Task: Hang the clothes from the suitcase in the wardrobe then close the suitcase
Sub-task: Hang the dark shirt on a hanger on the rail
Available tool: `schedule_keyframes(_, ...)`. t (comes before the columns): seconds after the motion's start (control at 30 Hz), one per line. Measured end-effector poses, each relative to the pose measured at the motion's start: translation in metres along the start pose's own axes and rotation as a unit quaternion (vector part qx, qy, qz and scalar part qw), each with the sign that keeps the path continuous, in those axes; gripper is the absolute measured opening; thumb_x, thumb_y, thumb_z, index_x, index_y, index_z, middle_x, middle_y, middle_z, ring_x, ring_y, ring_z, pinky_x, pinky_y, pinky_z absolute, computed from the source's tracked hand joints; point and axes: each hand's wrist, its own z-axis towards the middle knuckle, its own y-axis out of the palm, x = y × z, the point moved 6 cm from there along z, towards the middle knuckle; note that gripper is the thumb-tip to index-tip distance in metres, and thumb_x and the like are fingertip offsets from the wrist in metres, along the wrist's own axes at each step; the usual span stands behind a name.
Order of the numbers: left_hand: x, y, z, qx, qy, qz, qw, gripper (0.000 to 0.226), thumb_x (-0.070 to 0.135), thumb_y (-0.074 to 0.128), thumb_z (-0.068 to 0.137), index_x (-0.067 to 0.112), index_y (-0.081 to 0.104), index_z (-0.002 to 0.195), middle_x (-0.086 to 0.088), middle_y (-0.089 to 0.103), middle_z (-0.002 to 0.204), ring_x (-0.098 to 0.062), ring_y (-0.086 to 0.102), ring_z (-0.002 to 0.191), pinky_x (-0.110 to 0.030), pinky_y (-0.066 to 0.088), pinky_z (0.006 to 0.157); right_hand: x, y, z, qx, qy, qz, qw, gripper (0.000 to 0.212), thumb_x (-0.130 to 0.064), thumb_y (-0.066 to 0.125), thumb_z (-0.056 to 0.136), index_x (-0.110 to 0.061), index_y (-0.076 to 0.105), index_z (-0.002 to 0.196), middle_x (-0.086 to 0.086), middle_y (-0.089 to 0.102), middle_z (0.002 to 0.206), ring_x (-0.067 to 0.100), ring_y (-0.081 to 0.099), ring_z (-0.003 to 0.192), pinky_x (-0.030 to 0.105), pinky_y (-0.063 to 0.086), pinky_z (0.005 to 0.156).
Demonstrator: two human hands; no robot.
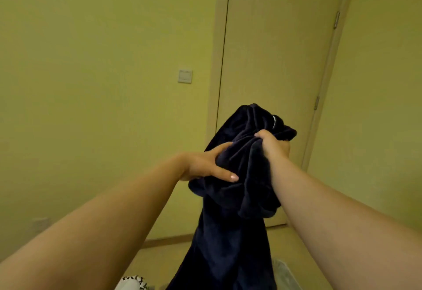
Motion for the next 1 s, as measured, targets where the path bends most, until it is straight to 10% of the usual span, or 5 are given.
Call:
schedule_keyframes(0.2,-0.023,-0.01,-0.015,0.229,-0.026,-0.044,0.972,0.026,0.004,0.053,0.087,0.02,0.051,0.107,0.0,0.06,0.093,-0.015,0.054,0.083,-0.023,0.045,0.079,0.002,0.02,0.003,-0.002,0.039,0.119,0.992,0.071,-0.027,0.073,0.079,-0.011,0.038,0.139,0.008,0.056,0.127,0.03,0.058,0.113,0.037,0.048,0.093)
schedule_keyframes(0.4,0.023,-0.035,-0.009,0.296,0.047,-0.417,0.858,0.018,0.008,0.044,0.092,0.014,0.056,0.079,-0.003,0.064,0.062,-0.017,0.06,0.058,-0.024,0.047,0.049,0.042,0.035,0.018,-0.18,0.087,0.056,0.978,0.136,-0.071,0.081,0.027,-0.036,0.027,0.146,0.004,0.051,0.138,0.032,0.056,0.118,0.051,0.048,0.096)
schedule_keyframes(0.57,0.066,-0.027,0.002,0.279,0.065,-0.52,0.805,0.03,0.019,0.04,0.1,0.005,0.054,0.122,-0.012,0.062,0.116,-0.028,0.059,0.113,-0.036,0.05,0.077,0.049,0.023,-0.028,-0.297,-0.04,-0.13,0.945,0.095,-0.047,0.074,0.072,-0.037,0.018,0.147,-0.009,0.042,0.144,0.016,0.046,0.128,0.039,0.04,0.107)
schedule_keyframes(0.7,0.091,-0.007,0.014,0.224,0.086,-0.526,0.816,0.025,0.019,0.043,0.1,0.004,0.058,0.114,-0.012,0.061,0.094,-0.029,0.059,0.112,-0.037,0.05,0.078,0.058,0.0,-0.023,-0.218,-0.101,-0.318,0.917,0.085,-0.026,0.078,0.074,-0.021,0.029,0.144,-0.002,0.051,0.132,0.02,0.051,0.122,0.035,0.042,0.103)
schedule_keyframes(1.0,0.078,-0.007,0.006,0.223,0.046,-0.231,0.946,0.024,0.029,0.054,0.094,0.022,0.052,0.116,0.003,0.059,0.093,-0.013,0.056,0.085,-0.04,0.042,0.082,0.033,-0.027,-0.01,-0.15,-0.005,-0.062,0.987,0.049,-0.028,0.065,0.087,-0.023,0.05,0.133,0.002,0.06,0.123,0.025,0.057,0.114,0.045,0.046,0.101)
